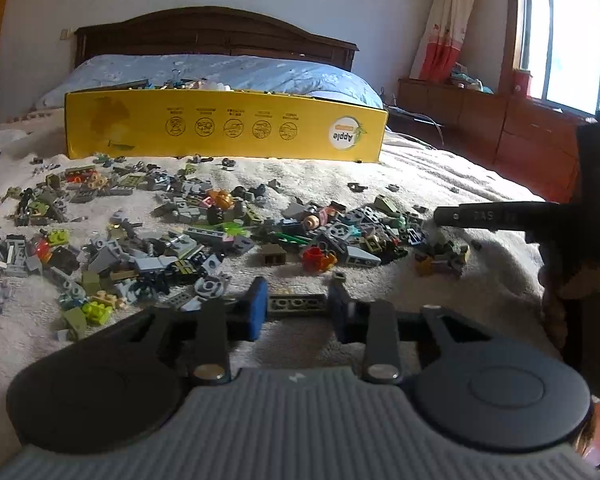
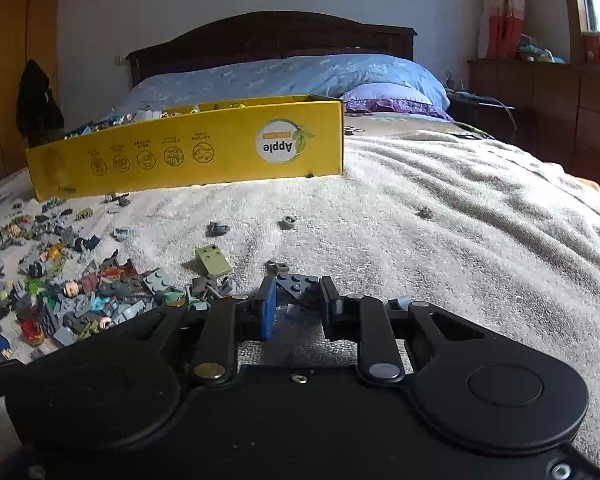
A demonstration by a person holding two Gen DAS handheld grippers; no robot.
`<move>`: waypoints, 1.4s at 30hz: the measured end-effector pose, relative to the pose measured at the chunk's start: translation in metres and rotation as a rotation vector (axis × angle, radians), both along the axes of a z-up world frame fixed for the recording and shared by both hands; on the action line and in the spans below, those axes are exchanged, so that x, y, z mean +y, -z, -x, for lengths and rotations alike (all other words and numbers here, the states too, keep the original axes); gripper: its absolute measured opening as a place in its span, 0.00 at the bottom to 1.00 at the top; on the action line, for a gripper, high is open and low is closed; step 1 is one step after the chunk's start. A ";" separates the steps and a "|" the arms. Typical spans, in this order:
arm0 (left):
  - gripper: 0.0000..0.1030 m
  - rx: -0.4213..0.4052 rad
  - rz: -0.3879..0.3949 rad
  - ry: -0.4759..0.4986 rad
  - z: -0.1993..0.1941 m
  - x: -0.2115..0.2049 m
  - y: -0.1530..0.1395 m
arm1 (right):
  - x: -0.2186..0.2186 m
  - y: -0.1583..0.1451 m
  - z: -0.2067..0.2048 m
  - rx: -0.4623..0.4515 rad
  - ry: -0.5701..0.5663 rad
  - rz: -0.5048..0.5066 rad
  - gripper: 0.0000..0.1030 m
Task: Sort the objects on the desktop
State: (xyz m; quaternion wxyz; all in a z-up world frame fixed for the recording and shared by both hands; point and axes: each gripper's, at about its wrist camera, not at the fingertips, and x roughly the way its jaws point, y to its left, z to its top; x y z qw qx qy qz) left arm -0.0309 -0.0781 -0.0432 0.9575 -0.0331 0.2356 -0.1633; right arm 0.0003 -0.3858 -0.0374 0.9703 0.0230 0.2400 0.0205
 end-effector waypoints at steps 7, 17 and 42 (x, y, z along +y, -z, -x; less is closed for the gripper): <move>0.50 -0.013 -0.030 0.053 0.006 -0.001 0.000 | 0.003 -0.014 0.032 -0.039 -0.002 -0.012 0.21; 0.58 -0.015 -0.018 0.058 0.010 -0.002 0.002 | 0.009 -0.003 0.087 -0.008 0.046 0.034 0.21; 0.34 -0.022 -0.045 0.029 0.022 0.001 -0.006 | 0.020 0.020 0.099 -0.079 0.113 0.072 0.54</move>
